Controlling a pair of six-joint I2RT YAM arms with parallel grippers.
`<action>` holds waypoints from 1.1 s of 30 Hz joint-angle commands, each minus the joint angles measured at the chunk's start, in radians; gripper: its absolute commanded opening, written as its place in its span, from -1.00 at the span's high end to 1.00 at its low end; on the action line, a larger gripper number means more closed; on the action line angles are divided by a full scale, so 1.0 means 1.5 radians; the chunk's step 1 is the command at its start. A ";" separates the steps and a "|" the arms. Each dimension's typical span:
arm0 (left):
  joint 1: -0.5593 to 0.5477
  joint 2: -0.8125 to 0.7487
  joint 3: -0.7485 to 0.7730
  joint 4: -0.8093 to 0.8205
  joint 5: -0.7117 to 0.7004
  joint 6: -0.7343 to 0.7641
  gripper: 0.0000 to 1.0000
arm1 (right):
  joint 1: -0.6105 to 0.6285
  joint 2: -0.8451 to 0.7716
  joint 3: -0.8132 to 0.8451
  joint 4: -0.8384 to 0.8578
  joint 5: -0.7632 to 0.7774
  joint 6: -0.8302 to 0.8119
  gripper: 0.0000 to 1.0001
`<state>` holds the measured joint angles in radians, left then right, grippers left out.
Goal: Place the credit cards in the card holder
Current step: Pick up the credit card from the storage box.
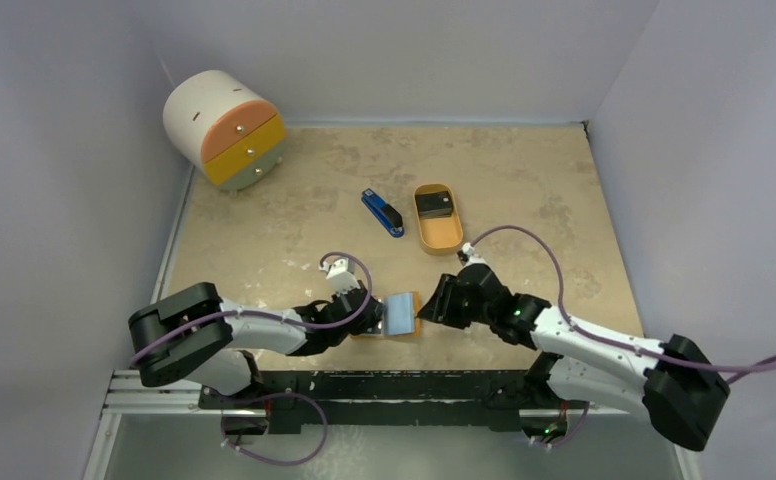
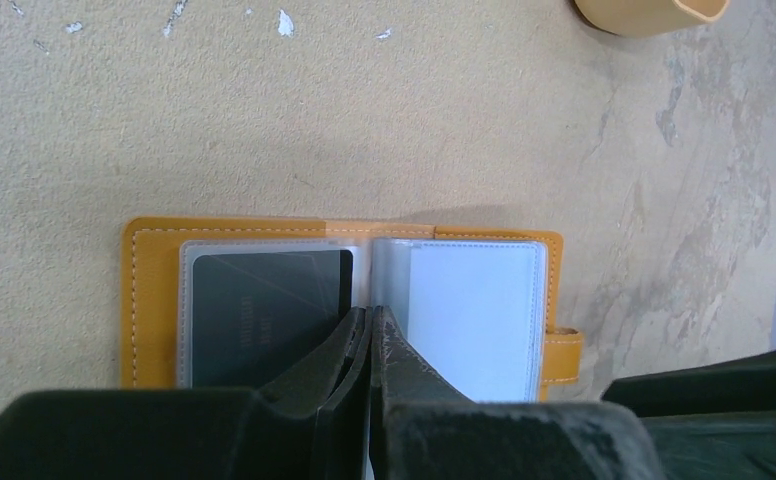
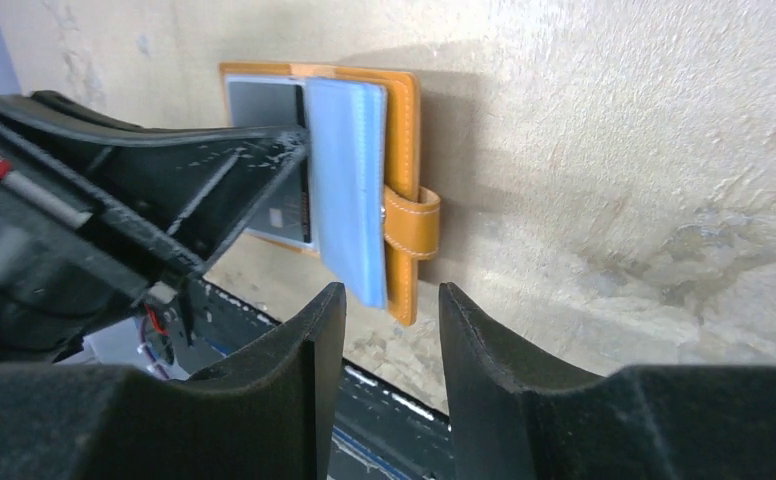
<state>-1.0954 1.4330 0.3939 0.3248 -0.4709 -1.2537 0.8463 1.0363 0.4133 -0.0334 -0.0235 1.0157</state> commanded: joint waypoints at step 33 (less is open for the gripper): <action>-0.002 -0.086 0.055 -0.206 -0.064 0.031 1.00 | -0.249 0.391 0.405 0.077 0.214 0.268 -0.16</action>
<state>-1.0954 1.3472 0.4519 0.0525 -0.5354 -1.2446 0.4767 1.5852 0.9581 0.0597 0.2565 1.3579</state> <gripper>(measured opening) 0.007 0.579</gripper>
